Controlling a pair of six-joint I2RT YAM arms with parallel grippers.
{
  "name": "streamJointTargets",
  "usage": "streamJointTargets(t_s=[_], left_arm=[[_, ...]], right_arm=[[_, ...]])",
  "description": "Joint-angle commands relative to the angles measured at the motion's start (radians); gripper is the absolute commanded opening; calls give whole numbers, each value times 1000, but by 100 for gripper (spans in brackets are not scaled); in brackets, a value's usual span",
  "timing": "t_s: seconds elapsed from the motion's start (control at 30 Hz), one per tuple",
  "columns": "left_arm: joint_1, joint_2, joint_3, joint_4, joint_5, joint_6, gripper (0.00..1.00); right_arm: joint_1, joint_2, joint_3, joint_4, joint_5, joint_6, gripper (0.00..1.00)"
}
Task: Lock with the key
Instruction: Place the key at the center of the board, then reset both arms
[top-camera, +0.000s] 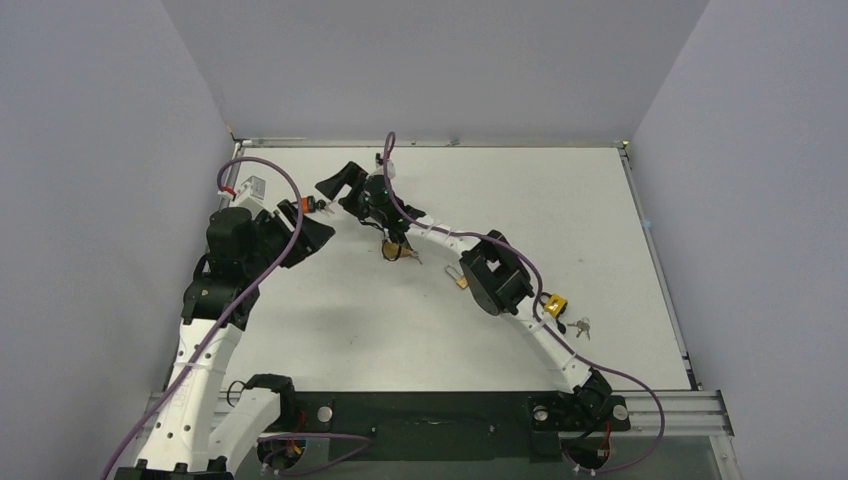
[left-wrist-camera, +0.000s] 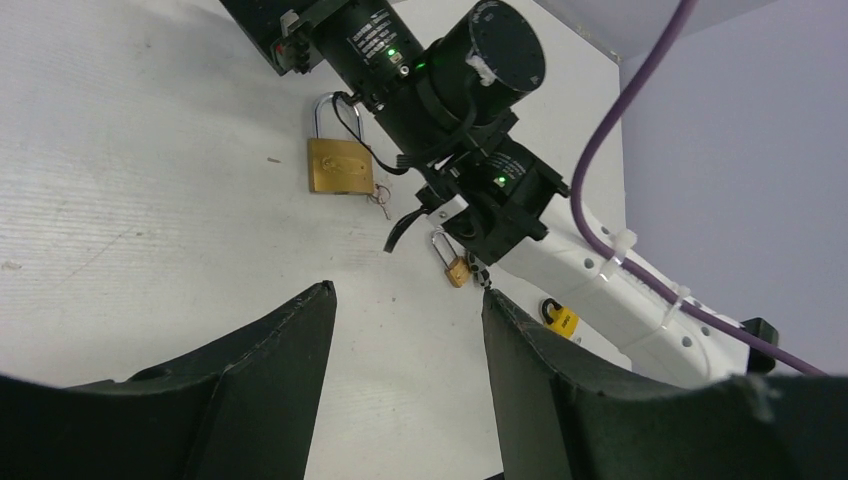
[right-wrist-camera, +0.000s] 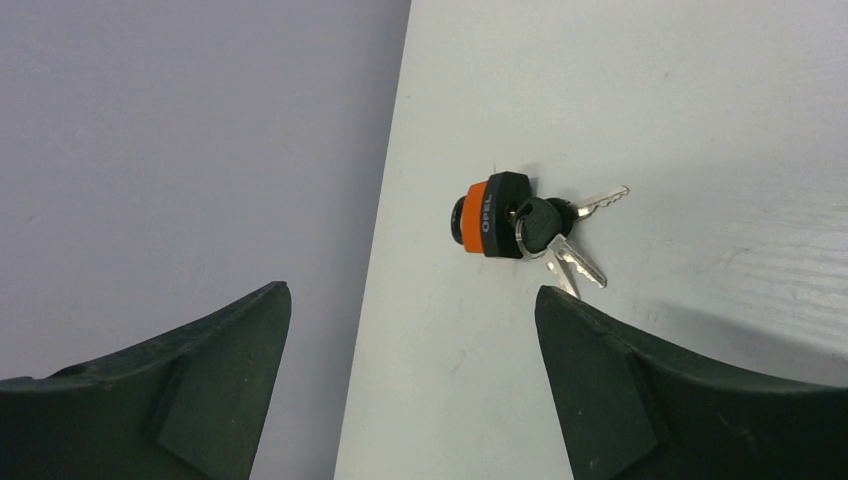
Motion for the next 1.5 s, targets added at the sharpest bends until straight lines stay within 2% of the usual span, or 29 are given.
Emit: streamJointTargets(t_s=[0.0,0.1,0.23,0.3,0.37,0.5,0.7,0.83,1.03,1.27,1.47], left_arm=[[-33,21,71,71,21,1,53],[-75,53,100,72,-4,11,53],[-183,91,145,61,-87,27,53],[-264,108,157,73,-127,22,53],[-326,130,171,81,-171,23,53],[-440,194,205,90,-249,37,53],[-525,271,246,100,-308,84,54],[-553,319,278,79,-334,160,54],[-556,373,313,13,-365,228,54],[-558,409,326,-52,-404,227,54],[-556,369,296,10,-382,230,54]], right_arm=[[-21,-209,-141,72,-34,-83,88],[-41,-319,-270,79,-22,-132,89],[-80,-496,-491,123,-18,-172,89],[-103,-589,-655,148,-12,-178,90],[-126,-724,-769,159,1,-195,90],[-164,-930,-962,117,43,-260,90],[-221,-1226,-1177,6,119,-321,91],[-236,-1405,-1251,-108,178,-376,91],[-258,-1587,-1298,-244,213,-421,92],[-263,-1673,-1323,-274,227,-416,92],[-264,-1690,-1327,-289,238,-429,92]])
